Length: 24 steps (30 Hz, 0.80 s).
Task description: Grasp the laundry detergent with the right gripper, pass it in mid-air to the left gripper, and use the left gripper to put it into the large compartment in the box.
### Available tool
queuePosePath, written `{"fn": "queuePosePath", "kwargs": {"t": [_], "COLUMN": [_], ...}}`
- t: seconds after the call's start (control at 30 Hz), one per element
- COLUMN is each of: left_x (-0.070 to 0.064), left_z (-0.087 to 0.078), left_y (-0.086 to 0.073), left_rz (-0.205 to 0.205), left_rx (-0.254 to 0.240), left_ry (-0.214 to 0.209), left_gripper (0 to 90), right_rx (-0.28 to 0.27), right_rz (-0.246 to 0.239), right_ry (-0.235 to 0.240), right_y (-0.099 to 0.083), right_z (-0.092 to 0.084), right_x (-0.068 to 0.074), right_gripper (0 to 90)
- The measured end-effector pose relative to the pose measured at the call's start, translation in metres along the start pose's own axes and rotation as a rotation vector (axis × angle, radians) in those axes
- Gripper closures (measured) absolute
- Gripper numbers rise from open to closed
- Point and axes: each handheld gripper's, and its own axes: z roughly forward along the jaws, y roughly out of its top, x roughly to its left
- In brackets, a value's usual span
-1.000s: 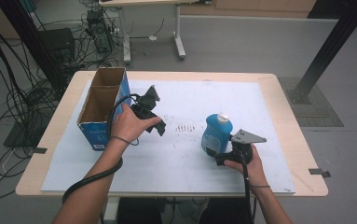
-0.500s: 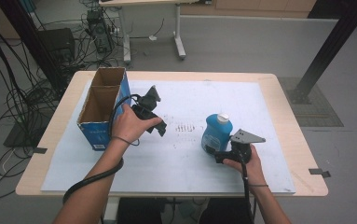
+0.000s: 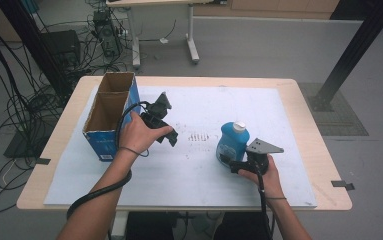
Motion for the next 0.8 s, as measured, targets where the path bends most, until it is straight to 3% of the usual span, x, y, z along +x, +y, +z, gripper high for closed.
{"fn": "queuePosePath", "kwargs": {"t": [0.27, 0.8], "left_x": [-0.0003, -0.0037], "left_z": [-0.0012, 0.004], "left_y": [-0.0002, -0.0025], "left_rz": [0.002, 0.005], "left_rx": [-0.005, 0.011], "left_ry": [-0.001, -0.006], "left_gripper": [6.3, 6.3], "right_rx": [-0.005, -0.005], "right_rz": [-0.006, -0.023], "right_ry": [-0.015, -0.024], "right_y": [-0.0013, -0.0014], "right_z": [-0.0008, -0.0008], "right_x": [0.0013, 0.0034], "right_gripper": [38.1, 39.4]}}
